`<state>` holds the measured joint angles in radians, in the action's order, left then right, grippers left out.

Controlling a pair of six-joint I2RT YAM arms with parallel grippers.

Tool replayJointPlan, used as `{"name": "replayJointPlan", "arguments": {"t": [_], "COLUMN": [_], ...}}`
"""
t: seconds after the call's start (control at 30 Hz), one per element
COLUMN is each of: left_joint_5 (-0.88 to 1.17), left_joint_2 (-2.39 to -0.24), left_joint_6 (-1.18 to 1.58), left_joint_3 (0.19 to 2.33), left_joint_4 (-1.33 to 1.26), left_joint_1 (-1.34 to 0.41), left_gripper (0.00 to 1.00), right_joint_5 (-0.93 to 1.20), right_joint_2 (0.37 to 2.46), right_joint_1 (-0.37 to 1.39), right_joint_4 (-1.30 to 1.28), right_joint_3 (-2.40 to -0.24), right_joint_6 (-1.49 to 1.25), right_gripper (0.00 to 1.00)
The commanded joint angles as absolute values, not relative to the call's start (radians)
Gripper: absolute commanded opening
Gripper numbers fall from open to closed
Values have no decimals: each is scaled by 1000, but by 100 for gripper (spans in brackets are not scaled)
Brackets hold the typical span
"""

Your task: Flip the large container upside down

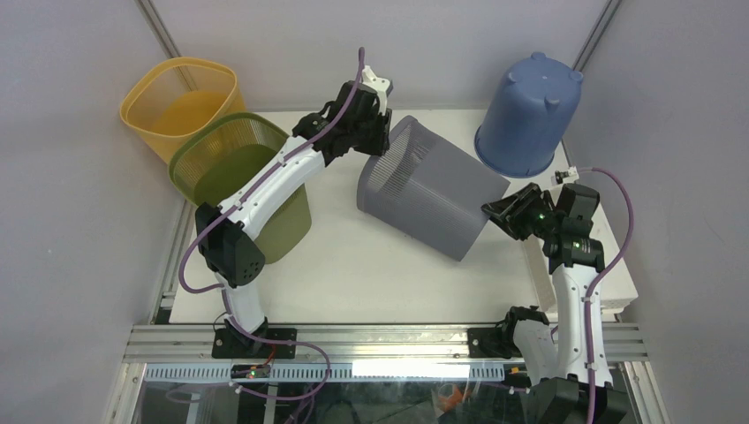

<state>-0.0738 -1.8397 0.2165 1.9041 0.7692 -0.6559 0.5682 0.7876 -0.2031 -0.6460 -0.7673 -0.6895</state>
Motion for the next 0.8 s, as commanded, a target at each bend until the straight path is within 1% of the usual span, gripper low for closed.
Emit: {"name": "replayJointPlan", "arguments": {"t": [0.0, 0.13, 0.3, 0.53, 0.77], "left_joint_5": [-59, -50, -45, -48, -3], "left_joint_2": [-1785, -1798, -1819, -1838, -1844], "left_joint_6": [195, 197, 195, 190, 210], "left_joint_3": [1896, 1893, 1890, 1888, 1861], "left_joint_4": [750, 750, 750, 749, 738], "left_joint_1": [-669, -672, -673, -673, -673], "left_gripper": [29, 21, 20, 21, 22], "right_joint_5": [623, 659, 702, 755, 772], "right_joint_2": [775, 774, 787, 817, 835], "right_joint_1": [-199, -201, -192, -158, -129], "right_joint_4": [-576, -557, -537, -490, -422], "right_joint_3": [-767, -808, -919, -1049, -1120], "right_joint_6": [-707, -716, -716, -737, -790], "right_gripper": [38, 25, 17, 16, 18]}}
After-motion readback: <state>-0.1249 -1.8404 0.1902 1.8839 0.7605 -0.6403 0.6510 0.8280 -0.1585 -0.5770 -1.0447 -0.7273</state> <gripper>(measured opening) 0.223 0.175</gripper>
